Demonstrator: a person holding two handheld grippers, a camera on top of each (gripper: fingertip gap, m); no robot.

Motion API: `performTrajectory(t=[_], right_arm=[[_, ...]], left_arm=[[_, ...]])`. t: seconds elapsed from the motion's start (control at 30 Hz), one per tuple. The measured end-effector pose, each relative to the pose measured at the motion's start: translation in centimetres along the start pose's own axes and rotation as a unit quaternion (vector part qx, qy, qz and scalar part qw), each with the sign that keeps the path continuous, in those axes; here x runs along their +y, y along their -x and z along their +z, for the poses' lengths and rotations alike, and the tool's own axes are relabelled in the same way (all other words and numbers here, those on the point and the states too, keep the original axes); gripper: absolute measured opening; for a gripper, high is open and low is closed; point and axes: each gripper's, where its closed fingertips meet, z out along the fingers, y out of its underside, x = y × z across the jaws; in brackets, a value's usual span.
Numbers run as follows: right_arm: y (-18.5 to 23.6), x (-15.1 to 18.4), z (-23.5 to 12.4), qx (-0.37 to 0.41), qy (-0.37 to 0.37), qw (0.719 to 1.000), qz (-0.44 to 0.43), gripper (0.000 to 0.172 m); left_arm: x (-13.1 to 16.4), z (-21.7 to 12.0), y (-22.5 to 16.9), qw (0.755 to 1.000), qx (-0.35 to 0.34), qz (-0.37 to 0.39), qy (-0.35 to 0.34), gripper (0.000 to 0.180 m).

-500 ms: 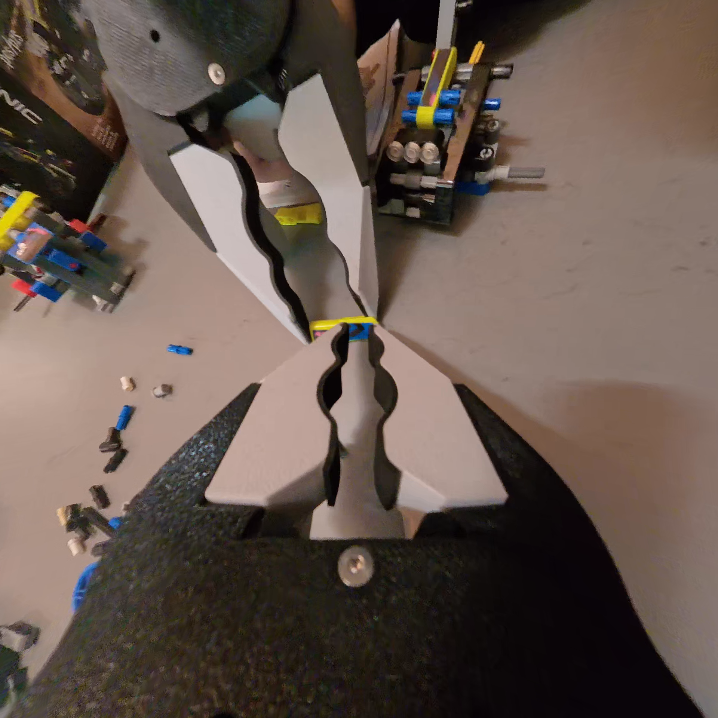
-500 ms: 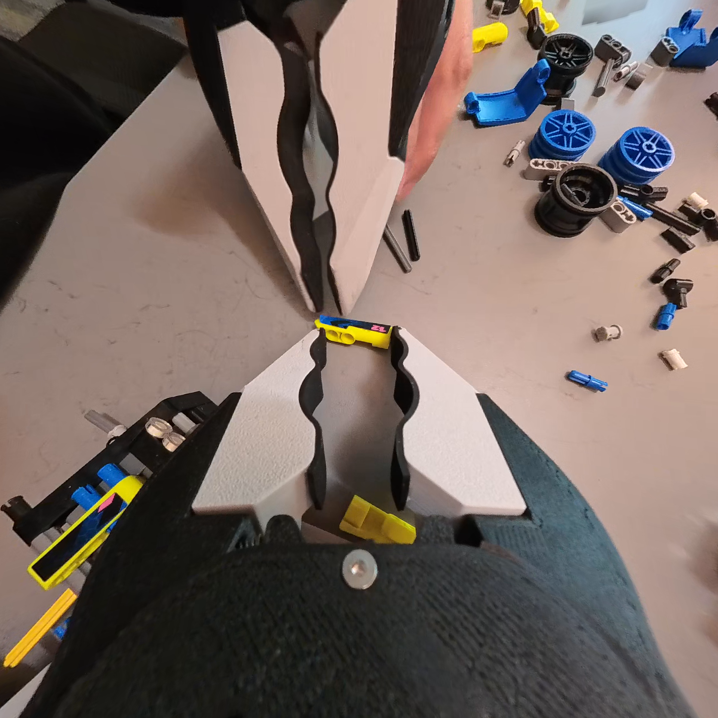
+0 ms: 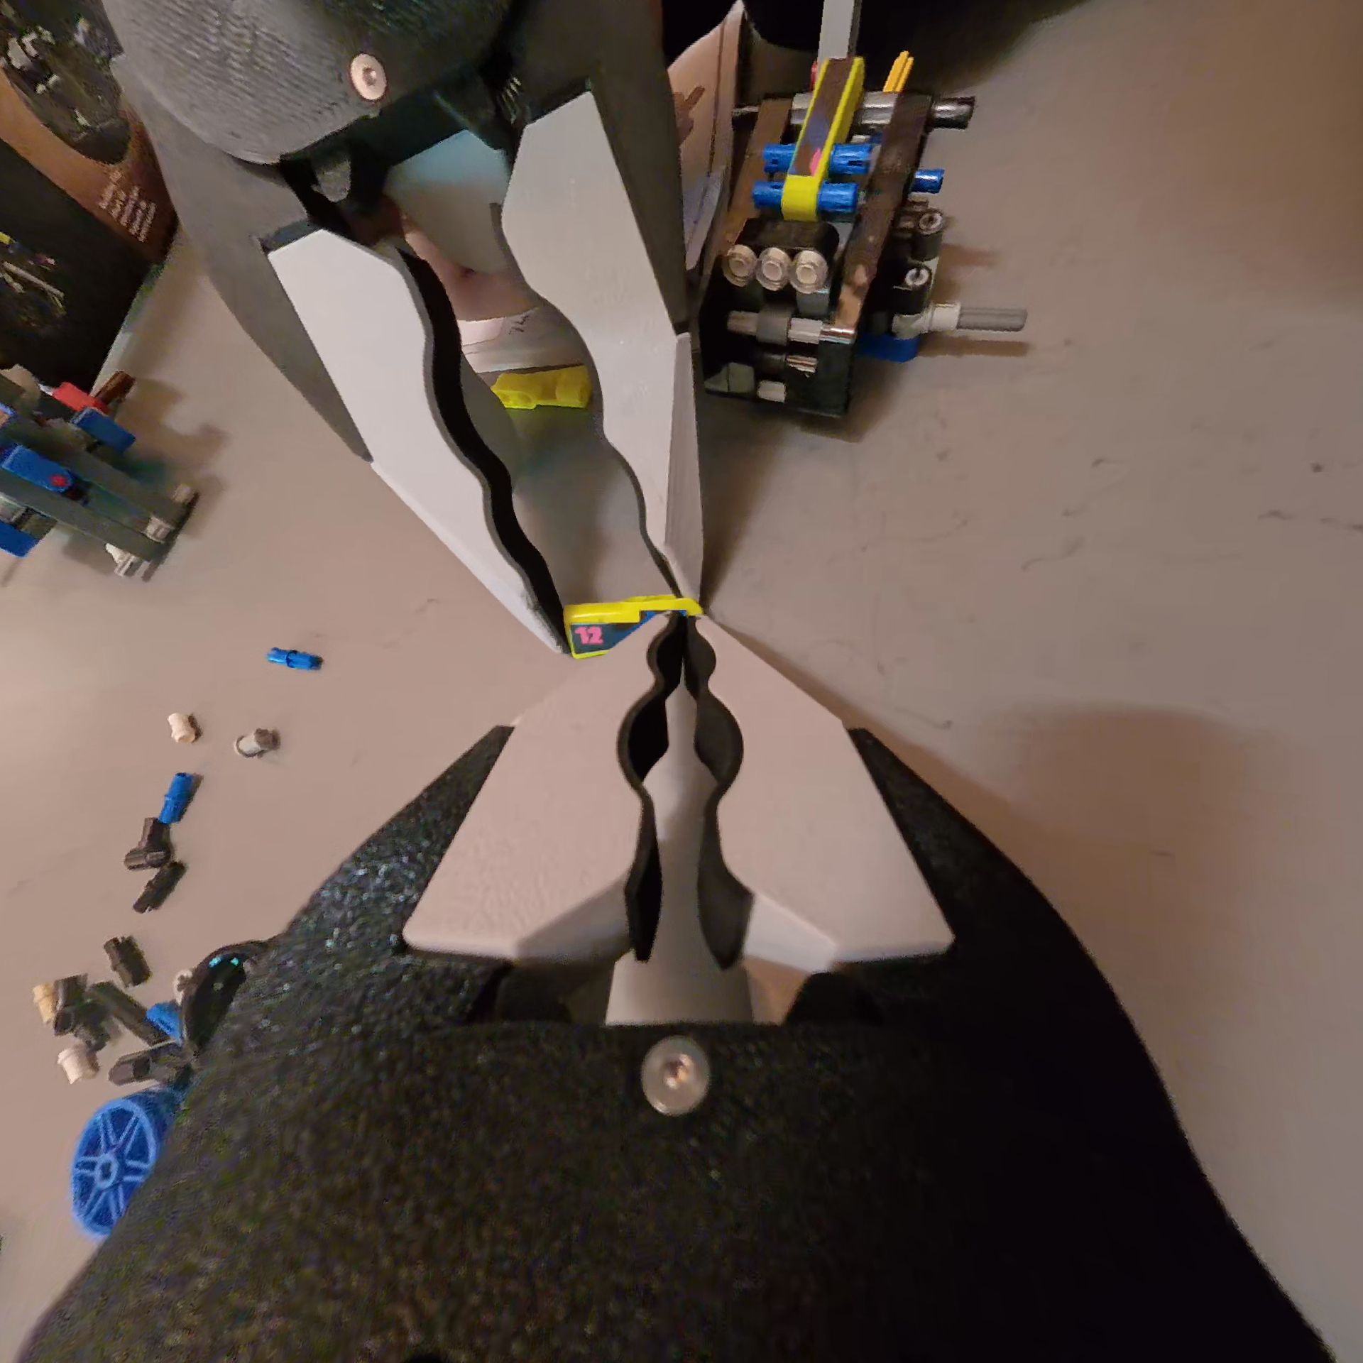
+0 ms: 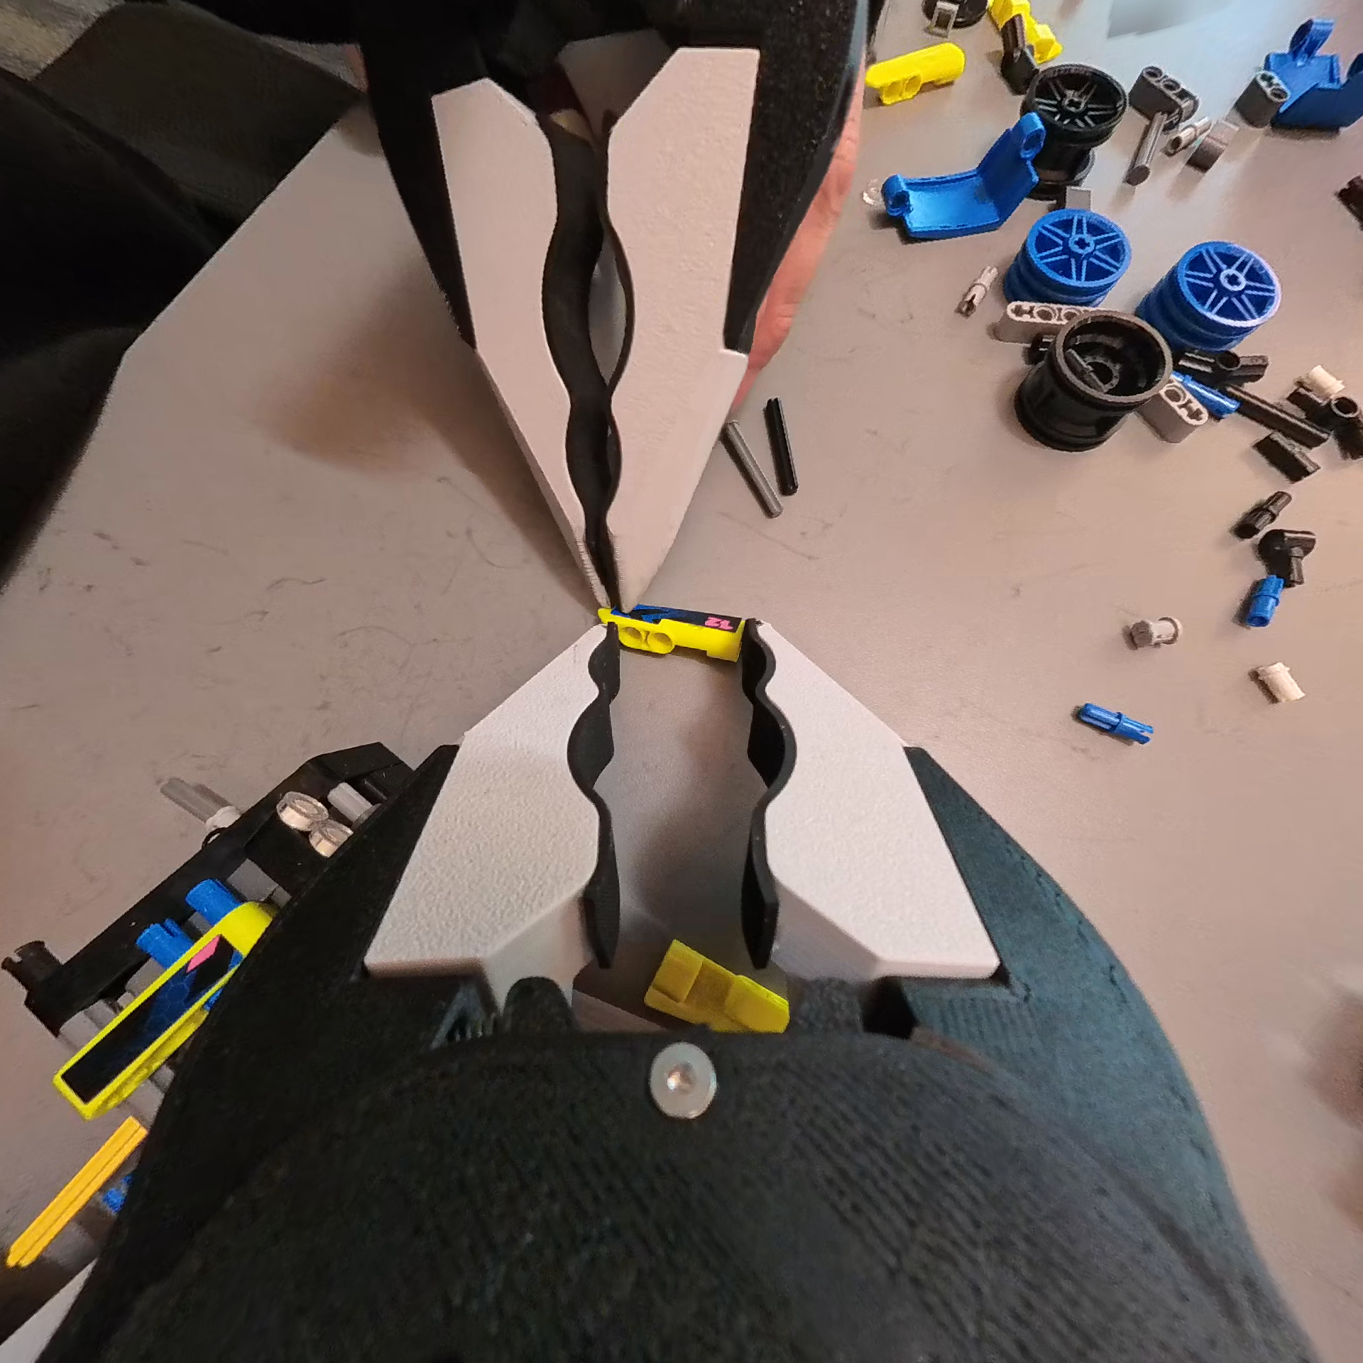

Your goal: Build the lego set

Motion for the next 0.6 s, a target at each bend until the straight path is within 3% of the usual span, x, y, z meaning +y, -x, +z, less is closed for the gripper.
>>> performTrajectory(t=[0.6], right_arm=[[-0.2, 0.0, 0.0, 0.006, 0.0, 1.0, 0.001, 0.032]], left_arm=[[0.0, -0.1, 1.4, 0.998, -0.039, -0.043, -0.017, 0.0]])
